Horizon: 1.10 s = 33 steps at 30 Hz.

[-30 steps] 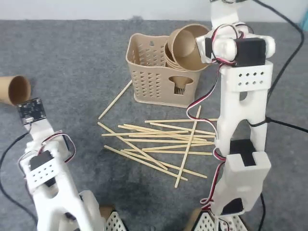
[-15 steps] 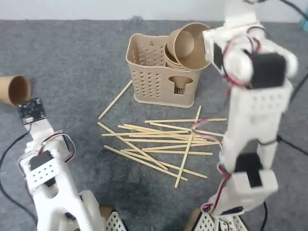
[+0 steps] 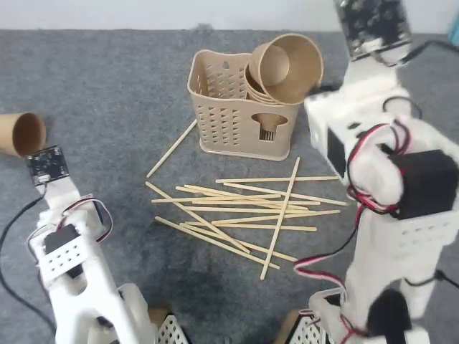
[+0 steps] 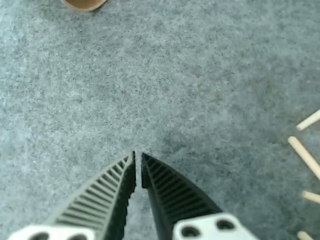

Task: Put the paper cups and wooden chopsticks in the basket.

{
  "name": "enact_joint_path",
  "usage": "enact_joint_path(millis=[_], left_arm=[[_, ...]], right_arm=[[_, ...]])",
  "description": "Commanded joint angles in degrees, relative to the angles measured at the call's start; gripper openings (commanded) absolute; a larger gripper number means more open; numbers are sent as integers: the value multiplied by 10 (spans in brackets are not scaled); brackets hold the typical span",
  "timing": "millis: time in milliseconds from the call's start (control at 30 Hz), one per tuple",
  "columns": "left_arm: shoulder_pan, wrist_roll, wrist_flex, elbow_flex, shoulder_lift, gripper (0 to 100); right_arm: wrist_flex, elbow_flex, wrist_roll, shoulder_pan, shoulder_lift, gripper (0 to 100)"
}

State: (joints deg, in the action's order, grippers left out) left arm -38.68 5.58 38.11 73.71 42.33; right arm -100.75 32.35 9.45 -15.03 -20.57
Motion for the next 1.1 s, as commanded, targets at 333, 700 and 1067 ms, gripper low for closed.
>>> enact_joint_path(millis=[333,700,1067], left_arm=[[4,7,-14,-1,13,23],[4,7,-14,-1,13,23],[4,7,-14,-1,13,23]], right_arm=[[325,-556,80,-4,-225,9],[749,-933,75,-6,-422,8],[1135,-1131,-27,-21,-482,8]])
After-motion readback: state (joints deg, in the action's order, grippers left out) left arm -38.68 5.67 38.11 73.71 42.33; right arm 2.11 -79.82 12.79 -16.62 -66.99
